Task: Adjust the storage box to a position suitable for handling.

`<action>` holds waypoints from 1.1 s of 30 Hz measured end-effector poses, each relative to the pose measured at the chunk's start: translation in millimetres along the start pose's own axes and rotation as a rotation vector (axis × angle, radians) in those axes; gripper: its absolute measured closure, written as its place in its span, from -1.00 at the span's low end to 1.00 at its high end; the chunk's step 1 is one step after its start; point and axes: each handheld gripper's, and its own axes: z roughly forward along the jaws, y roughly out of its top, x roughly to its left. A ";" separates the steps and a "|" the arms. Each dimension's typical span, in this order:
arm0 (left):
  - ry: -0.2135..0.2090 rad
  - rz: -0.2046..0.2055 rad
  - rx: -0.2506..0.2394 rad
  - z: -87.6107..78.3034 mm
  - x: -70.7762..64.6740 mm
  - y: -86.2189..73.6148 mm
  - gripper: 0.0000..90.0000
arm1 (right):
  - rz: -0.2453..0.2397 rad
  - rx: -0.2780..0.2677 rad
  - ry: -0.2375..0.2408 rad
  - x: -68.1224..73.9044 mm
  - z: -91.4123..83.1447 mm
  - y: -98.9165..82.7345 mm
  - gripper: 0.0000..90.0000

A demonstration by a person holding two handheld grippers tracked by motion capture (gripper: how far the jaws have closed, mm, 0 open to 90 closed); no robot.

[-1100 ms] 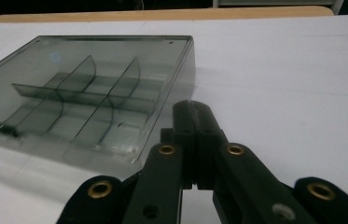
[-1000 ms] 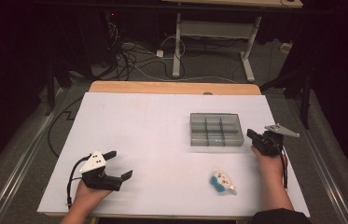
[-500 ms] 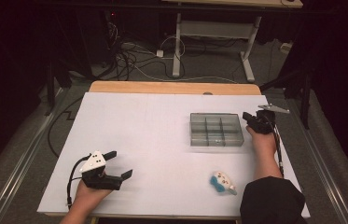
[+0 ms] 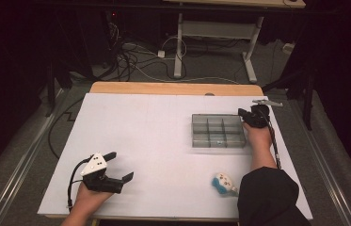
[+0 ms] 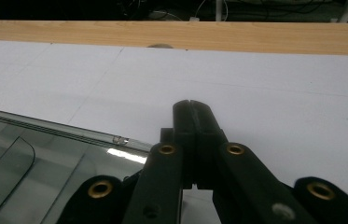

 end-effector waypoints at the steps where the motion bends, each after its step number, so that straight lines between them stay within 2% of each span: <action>1: 0.002 0.000 0.000 0.2 -0.1 0.0 -1.00 | -0.005 0.002 -0.001 -0.3 0.1 -0.2 1.00; 5: 0.005 0.002 -0.002 -0.2 -0.6 -0.1 -1.00 | 0.026 0.007 0.024 -2.1 -2.2 -1.2 1.00; 13: 0.002 0.002 -0.003 -0.3 -0.4 -0.1 -1.00 | -0.004 0.030 0.072 13.3 -3.6 -3.9 1.00; 22: 0.000 0.003 -0.007 -0.6 -0.3 -0.1 -1.00 | -0.091 0.067 0.111 46.2 -15.5 -13.8 1.00; 24: 0.003 0.004 -0.007 -0.7 -0.5 0.0 -1.00 | -0.109 0.082 0.103 53.0 -18.2 -17.5 1.00; 26: 0.003 0.005 -0.007 -0.7 -0.7 -0.1 -1.00 | -0.119 0.071 0.124 58.8 -22.8 -21.9 1.00; 33: 0.003 0.012 -0.013 -1.3 -1.2 -0.4 -1.00 | -0.156 0.071 0.142 78.5 -36.4 -34.7 1.00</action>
